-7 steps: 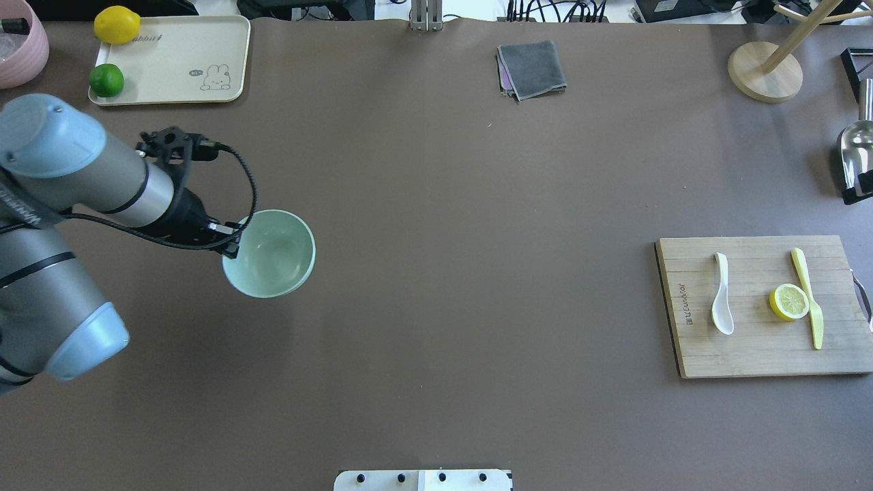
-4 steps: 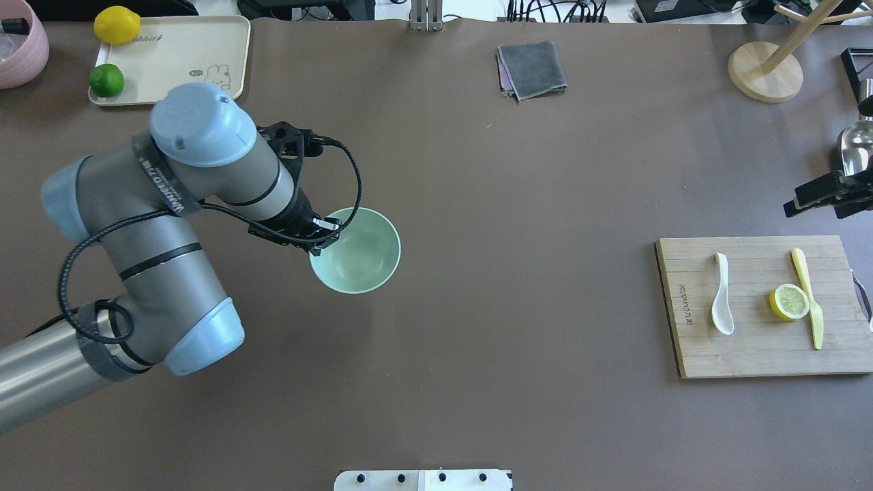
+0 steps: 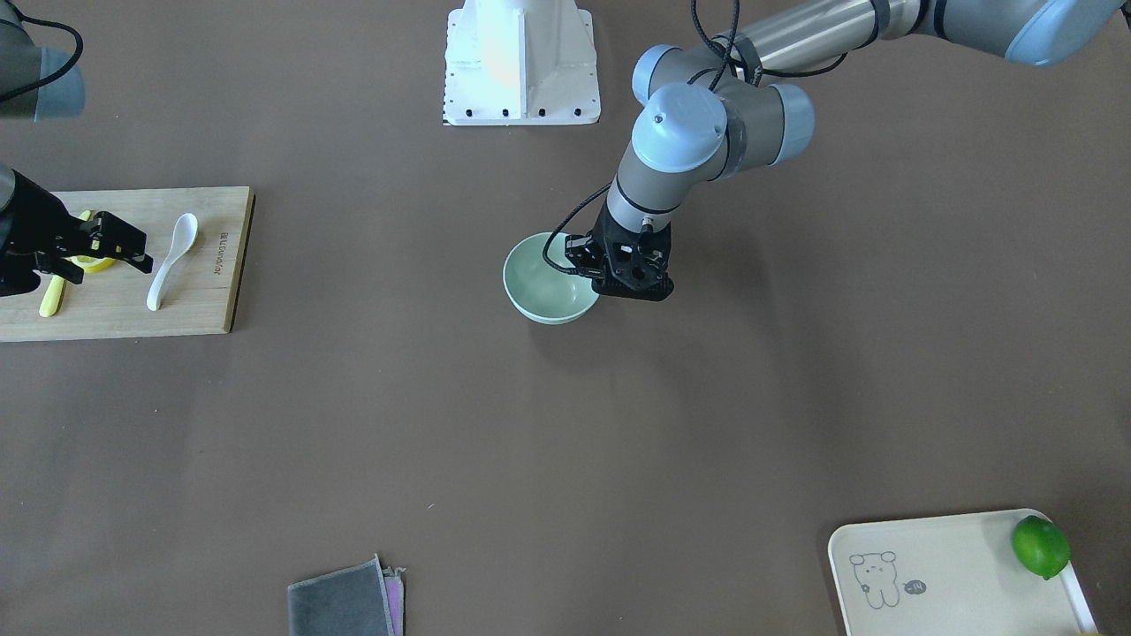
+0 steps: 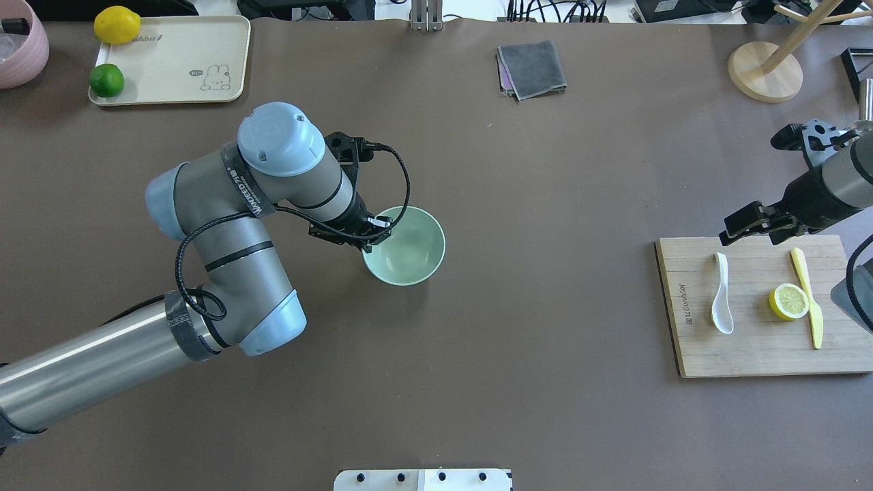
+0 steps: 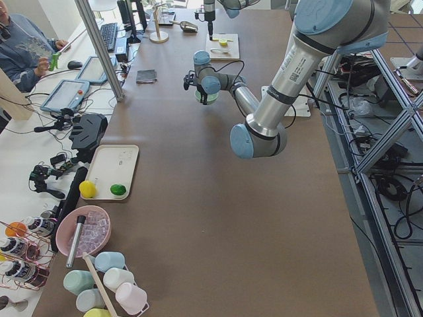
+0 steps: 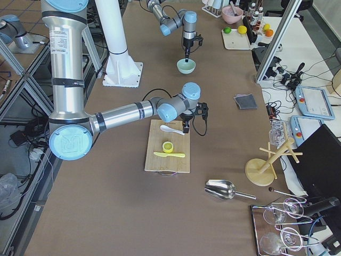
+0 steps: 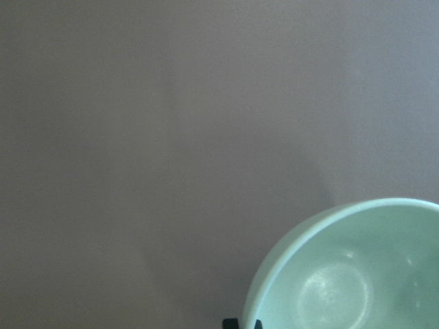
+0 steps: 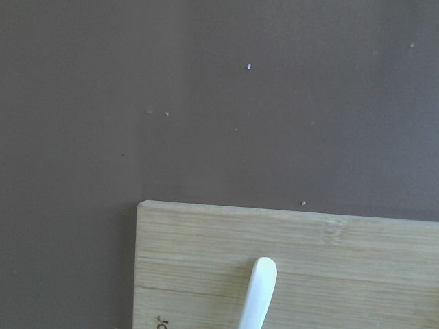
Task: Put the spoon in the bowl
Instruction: 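Slide the bowl toward table center with left gripper while right arm reaches out, then grasp the white spoon with right gripper while left gripper releases the bowl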
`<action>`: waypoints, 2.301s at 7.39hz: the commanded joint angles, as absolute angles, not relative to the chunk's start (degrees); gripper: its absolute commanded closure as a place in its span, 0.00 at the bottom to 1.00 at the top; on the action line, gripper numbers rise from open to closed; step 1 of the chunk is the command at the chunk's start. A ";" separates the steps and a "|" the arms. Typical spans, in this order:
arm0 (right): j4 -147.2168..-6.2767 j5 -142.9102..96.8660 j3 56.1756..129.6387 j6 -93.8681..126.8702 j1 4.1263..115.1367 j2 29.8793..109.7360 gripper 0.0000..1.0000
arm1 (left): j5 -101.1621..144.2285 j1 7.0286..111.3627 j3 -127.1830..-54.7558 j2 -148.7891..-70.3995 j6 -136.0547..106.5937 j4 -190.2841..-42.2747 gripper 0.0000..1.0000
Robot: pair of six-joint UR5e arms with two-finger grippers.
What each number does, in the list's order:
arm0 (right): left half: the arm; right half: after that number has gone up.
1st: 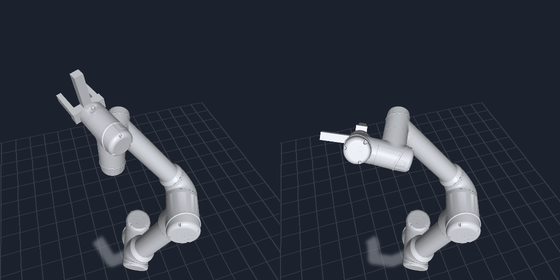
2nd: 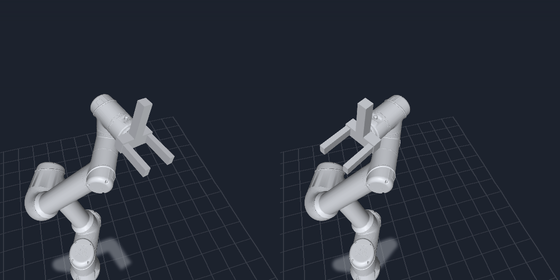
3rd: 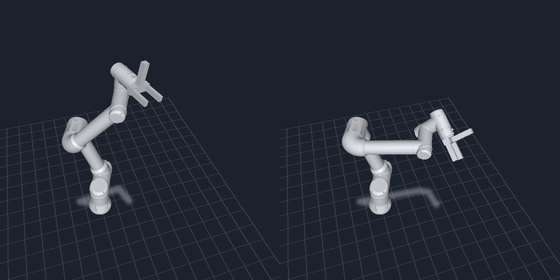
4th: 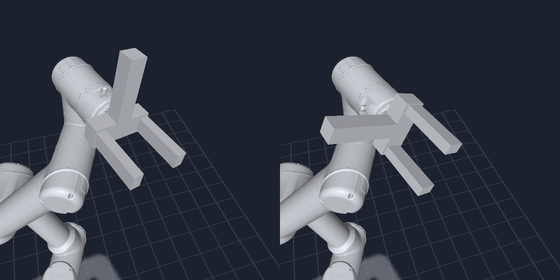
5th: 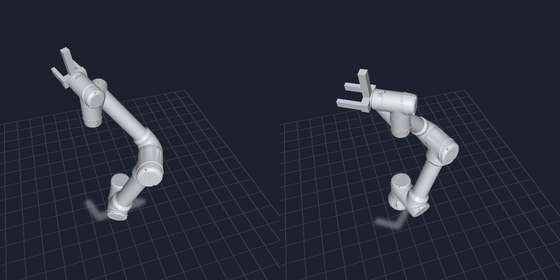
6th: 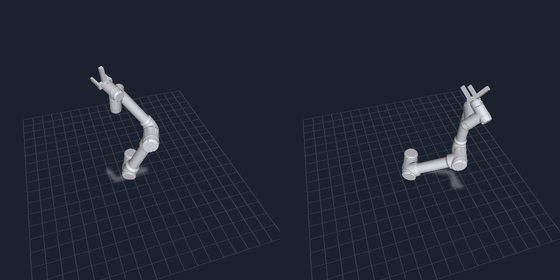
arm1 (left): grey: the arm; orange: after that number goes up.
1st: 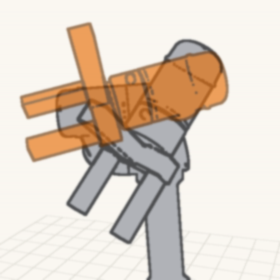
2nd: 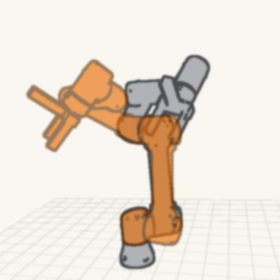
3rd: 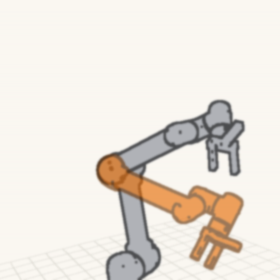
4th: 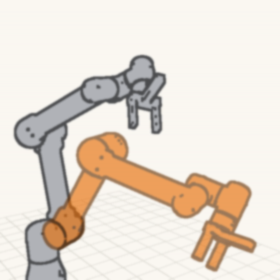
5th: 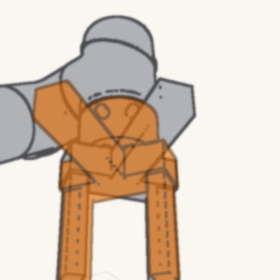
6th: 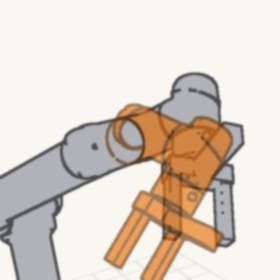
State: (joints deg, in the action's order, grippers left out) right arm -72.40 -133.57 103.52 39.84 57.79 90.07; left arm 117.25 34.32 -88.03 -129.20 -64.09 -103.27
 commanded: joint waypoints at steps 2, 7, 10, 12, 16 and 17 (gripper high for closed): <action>-72.25 -133.16 102.13 45.51 54.42 89.13 0.05 | 117.25 32.44 -84.65 -130.60 -64.69 -106.78 1.00; -72.25 -133.07 98.70 46.93 53.79 89.12 0.10 | 117.25 31.20 -83.94 -131.57 -65.48 -107.31 1.00; -72.16 -133.15 97.74 48.34 52.83 89.12 0.20 | 117.25 31.11 -84.29 -131.57 -65.13 -108.27 0.24; -72.16 -132.89 97.47 48.34 52.12 89.12 0.22 | 117.25 31.29 -84.29 -131.40 -65.13 -109.07 0.24; -72.07 -133.07 97.38 47.81 52.12 89.30 1.00 | 117.59 33.64 -86.20 -130.70 -64.86 -108.81 0.24; -72.07 -133.15 97.90 47.99 52.12 89.21 1.00 | 118.55 35.75 -89.70 -125.99 -64.52 -108.81 0.17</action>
